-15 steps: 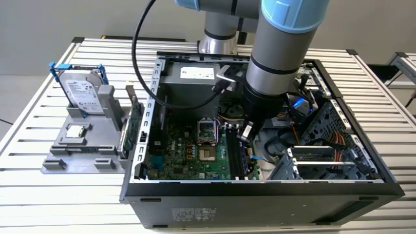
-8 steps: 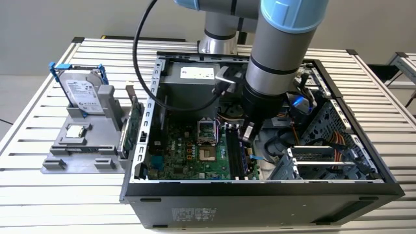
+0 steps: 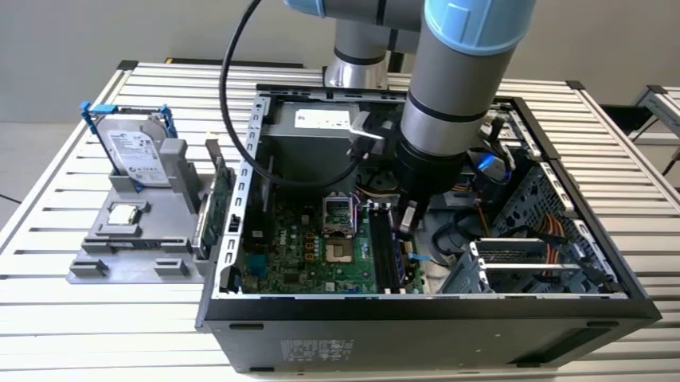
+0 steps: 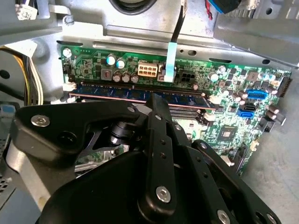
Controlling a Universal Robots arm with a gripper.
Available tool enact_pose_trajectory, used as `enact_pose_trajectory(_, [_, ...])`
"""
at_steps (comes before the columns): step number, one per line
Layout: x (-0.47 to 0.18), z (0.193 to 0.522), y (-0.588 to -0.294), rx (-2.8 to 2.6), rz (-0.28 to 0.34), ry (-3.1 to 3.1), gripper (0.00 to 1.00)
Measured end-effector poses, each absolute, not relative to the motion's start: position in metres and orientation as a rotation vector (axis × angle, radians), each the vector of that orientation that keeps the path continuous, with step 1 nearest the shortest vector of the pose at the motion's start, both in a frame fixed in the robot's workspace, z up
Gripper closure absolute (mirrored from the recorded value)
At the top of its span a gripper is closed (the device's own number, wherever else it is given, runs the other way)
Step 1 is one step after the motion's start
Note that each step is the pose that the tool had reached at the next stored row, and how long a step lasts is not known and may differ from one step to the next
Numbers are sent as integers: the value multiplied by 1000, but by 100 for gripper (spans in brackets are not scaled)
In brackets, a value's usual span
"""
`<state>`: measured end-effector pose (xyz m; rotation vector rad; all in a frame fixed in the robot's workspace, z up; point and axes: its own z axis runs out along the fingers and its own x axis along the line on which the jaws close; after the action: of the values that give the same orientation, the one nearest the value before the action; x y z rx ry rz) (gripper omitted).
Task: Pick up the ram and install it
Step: 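Press down the ram until it locks into place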
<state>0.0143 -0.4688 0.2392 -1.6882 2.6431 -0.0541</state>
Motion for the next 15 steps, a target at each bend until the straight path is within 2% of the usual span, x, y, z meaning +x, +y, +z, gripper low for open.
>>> enact_pose_trajectory(15, [14, 239, -469, -1869, -53, 2515, 100])
